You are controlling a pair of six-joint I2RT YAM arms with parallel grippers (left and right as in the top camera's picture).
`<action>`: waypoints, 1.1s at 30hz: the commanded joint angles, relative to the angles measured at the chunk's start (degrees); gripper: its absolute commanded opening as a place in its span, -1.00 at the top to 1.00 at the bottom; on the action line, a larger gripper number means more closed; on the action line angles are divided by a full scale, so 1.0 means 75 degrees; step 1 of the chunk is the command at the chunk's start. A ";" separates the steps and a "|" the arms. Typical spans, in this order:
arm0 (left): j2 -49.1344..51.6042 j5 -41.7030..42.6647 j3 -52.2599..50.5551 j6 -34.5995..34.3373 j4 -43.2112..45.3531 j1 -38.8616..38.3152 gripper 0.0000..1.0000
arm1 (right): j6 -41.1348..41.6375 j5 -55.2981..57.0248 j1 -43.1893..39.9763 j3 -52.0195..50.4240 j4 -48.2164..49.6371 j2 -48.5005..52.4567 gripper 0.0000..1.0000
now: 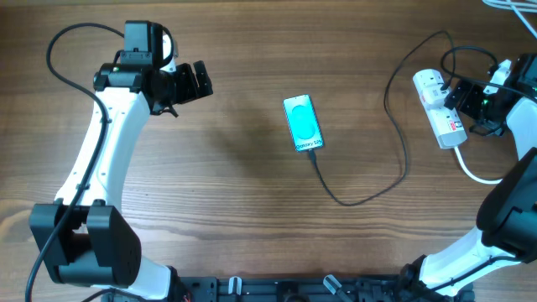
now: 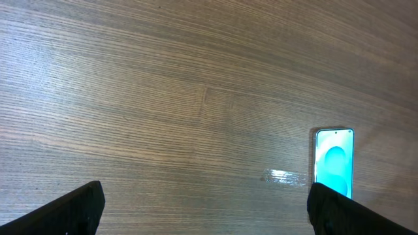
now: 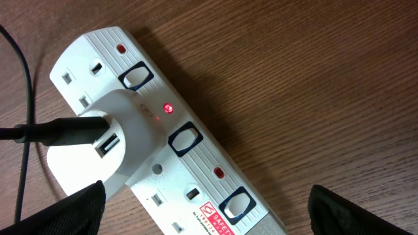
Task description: Plug charger to phone and switch on socket
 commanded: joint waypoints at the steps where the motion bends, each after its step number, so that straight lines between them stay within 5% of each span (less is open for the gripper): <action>1: -0.0632 -0.0044 0.0055 0.0044 -0.0003 -0.0090 -1.00 | 0.0085 0.0134 0.0035 0.0093 0.0044 -0.0210 -1.00; 7: -0.2215 -0.0044 0.0055 0.0047 -0.0003 -0.0006 -1.00 | 0.0085 0.0134 0.0035 0.0093 0.0044 -0.0210 -0.99; 22: -0.2375 -0.0848 0.0055 0.0079 -0.0560 0.0178 -1.00 | 0.0085 0.0134 0.0035 0.0093 0.0044 -0.0210 -0.99; 28: -0.2387 -0.0813 -0.0187 0.0070 -0.1638 0.0105 -1.00 | 0.0085 0.0134 0.0035 0.0093 0.0044 -0.0210 -1.00; 33: -0.2492 -0.0627 -0.2110 0.0070 0.0137 0.0096 -1.00 | 0.0085 0.0134 0.0035 0.0093 0.0044 -0.0210 -1.00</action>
